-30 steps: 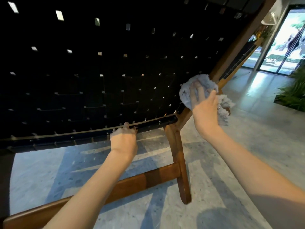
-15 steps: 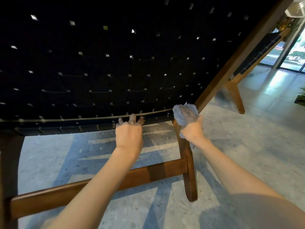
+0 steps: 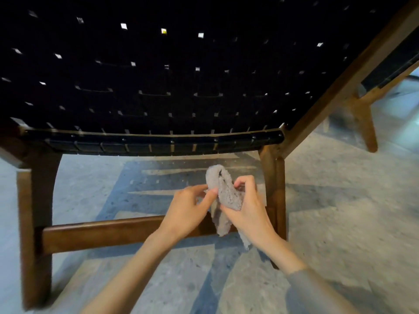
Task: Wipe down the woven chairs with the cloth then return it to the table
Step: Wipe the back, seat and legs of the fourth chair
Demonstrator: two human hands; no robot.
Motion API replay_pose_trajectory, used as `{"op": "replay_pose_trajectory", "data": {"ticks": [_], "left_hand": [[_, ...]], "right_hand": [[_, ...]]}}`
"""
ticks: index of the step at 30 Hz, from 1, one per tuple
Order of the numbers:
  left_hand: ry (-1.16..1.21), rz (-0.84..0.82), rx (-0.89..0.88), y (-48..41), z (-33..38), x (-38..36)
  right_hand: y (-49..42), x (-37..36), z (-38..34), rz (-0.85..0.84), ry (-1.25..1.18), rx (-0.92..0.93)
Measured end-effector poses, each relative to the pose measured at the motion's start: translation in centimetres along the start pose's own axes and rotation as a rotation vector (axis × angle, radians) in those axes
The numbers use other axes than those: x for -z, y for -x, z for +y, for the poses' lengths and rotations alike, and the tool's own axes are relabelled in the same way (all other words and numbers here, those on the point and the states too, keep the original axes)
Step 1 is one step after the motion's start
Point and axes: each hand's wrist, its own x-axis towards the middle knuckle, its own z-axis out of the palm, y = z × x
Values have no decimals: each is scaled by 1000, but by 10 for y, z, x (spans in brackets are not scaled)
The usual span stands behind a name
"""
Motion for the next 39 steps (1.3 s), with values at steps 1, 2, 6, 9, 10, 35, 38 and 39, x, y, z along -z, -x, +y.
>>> {"op": "replay_pose_trajectory", "data": {"ticks": [1,2,6,9,10,35,38,39], "left_hand": [[147,-50,23,-1,-4,-1],[227,-69,27,-2,-8,-1],[288,-48,53,-2,-16,-7],[225,-78,122,-14,-8,-17],[218,-103,160,-19,-4,-20],[-127,-525,-143,-96,82,-97],[-347,-293,-85,-106,71,-96],[-317,-150,-14,-110,70,-98]], "right_hand": [[1,-2,2,-30,-8,-7],[1,-3,5,-58,-8,-10],[-1,6,19,-221,-51,-13],[-6,26,29,-322,-40,31],[-8,34,33,-320,-32,35],[-40,174,73,-10,169,73],[-48,170,89,59,222,-6],[-53,168,95,100,235,-43]]}}
